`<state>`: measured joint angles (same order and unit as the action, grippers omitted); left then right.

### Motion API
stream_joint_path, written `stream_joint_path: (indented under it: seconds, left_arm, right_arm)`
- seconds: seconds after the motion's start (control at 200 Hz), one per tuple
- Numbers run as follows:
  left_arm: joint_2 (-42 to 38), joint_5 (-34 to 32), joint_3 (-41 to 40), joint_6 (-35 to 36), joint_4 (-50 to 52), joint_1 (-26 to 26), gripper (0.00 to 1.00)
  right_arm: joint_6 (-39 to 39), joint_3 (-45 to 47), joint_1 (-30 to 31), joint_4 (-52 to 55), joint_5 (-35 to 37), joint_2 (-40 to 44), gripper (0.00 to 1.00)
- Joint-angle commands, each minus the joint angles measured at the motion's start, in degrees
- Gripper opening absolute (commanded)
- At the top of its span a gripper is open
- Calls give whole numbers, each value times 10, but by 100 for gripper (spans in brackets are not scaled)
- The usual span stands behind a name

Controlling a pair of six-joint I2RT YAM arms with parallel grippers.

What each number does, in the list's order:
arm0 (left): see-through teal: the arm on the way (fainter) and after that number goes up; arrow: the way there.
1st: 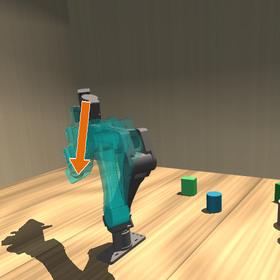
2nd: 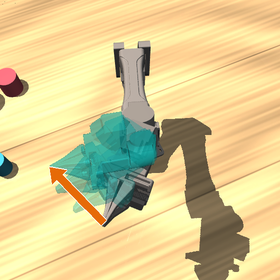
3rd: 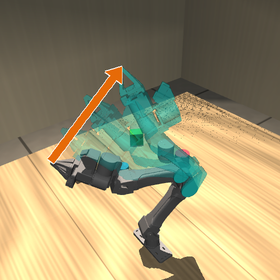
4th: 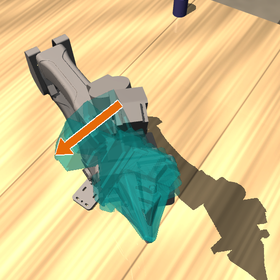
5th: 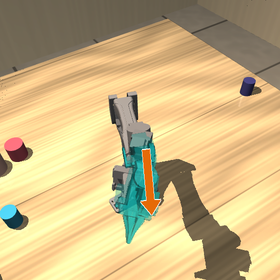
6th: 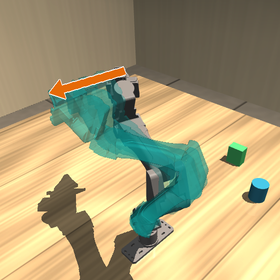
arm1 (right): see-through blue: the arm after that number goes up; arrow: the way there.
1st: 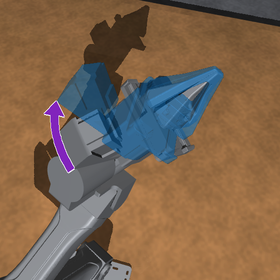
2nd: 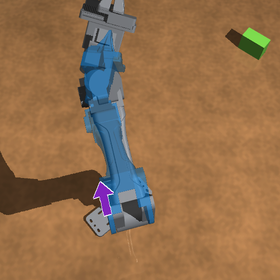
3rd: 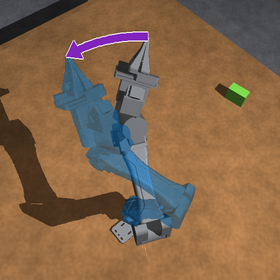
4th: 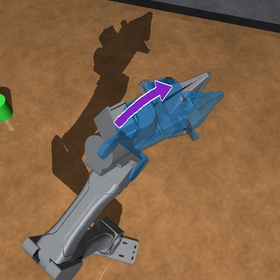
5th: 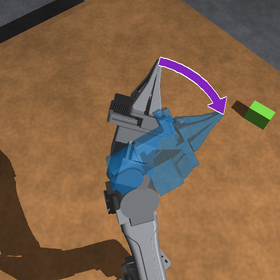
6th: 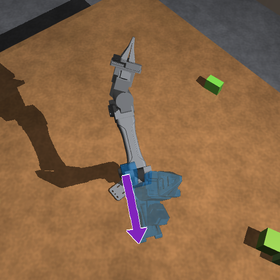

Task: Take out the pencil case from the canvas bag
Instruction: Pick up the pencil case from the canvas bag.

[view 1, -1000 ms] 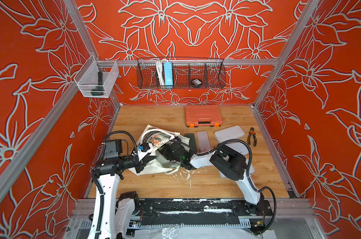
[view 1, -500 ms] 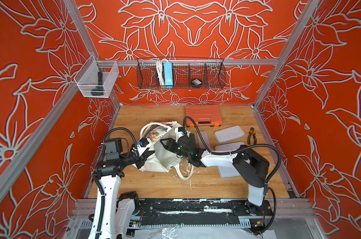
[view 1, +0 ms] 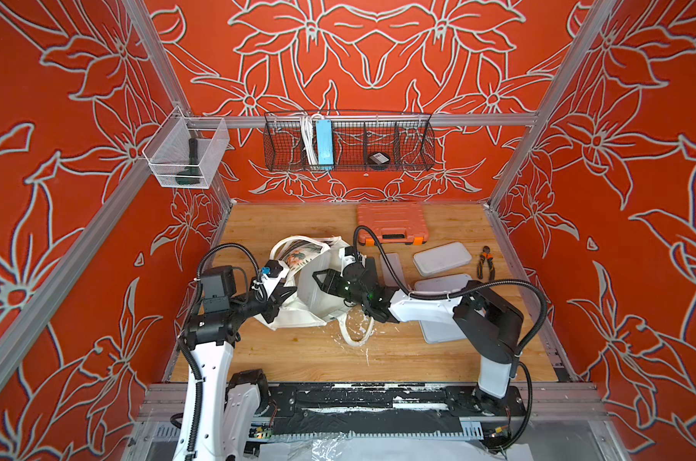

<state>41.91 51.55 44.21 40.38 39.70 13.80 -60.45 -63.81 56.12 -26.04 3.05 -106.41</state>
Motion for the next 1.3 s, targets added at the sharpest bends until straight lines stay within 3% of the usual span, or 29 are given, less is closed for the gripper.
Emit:
stream_joint_path:
  seconds: [0.0,0.155,0.36,0.645,0.791,0.946,1.101,1.296]
  left_arm:
    - [-8,1,-4,-12,-23,-2,0]
    - [0,-35,6,-42,-47,-3,0]
    - [39,-79,63,-26,-47,-3,0]
    - [123,-46,162,41,-30,-30,0]
    - [161,-54,160,103,-19,-38,0]
    - [161,-131,114,171,18,-69,0]
    - [101,-158,30,225,20,-79,0]
    - [72,-142,-7,216,31,-80,0]
  right_arm:
    - [57,-33,12,97,89,52,15]
    - [115,-26,20,95,97,75,16]
    - [192,0,24,75,84,101,17]
    - [133,30,37,129,62,71,16]
    - [105,15,48,175,54,18,16]
    - [84,7,52,207,62,-20,16]
    - [64,-37,52,282,54,-61,32]
    - [41,-32,48,262,22,-78,59]
